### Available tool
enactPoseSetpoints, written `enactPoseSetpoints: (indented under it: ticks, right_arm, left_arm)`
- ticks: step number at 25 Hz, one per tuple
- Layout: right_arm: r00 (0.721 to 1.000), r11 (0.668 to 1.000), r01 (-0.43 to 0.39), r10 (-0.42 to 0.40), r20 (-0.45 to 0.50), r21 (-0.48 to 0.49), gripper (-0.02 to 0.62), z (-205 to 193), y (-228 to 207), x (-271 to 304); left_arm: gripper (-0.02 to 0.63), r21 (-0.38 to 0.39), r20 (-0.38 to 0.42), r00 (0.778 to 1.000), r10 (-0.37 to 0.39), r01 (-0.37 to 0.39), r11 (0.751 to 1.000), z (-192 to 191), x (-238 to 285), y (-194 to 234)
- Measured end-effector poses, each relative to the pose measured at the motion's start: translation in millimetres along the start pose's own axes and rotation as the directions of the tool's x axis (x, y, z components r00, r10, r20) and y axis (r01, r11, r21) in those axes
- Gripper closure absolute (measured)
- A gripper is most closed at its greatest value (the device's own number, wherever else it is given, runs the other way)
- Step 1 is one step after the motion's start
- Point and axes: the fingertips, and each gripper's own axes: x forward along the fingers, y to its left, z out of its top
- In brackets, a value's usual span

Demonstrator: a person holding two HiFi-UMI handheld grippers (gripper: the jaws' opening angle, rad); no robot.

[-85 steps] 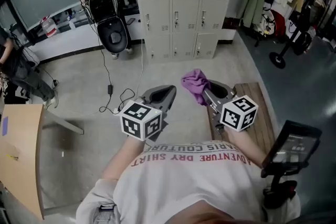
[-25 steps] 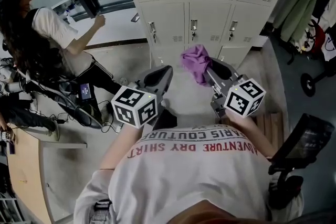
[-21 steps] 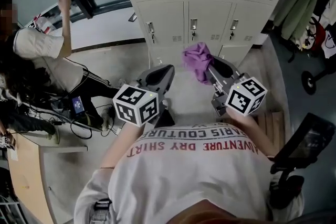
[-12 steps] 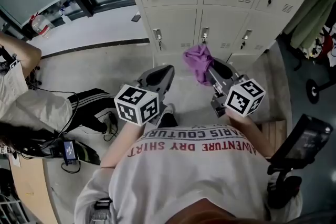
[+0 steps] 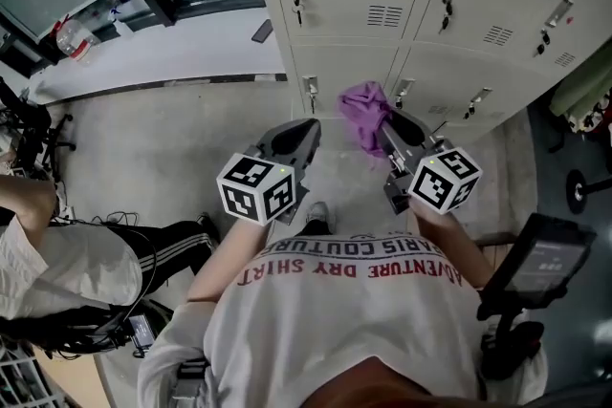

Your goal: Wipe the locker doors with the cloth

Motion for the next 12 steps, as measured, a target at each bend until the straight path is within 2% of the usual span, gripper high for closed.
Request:
enactPoseSetpoints:
  ticks: [8, 12]
  right_arm:
    - [1.000, 1.000, 0.008, -0.008, 0.004, 0.029, 0.523, -18, -14, 5]
    - [0.999, 1.000, 0.024, -0.024, 0.040, 0.006, 0.524, -17, -22, 8]
  left_arm:
    - [0.604, -0.011, 0.014, 1.000, 0.009, -0.009, 1.000, -12, -1, 10]
    - [0.604, -0.009, 0.035, 0.999, 0.012, -0.011, 1.000, -16, -3, 11]
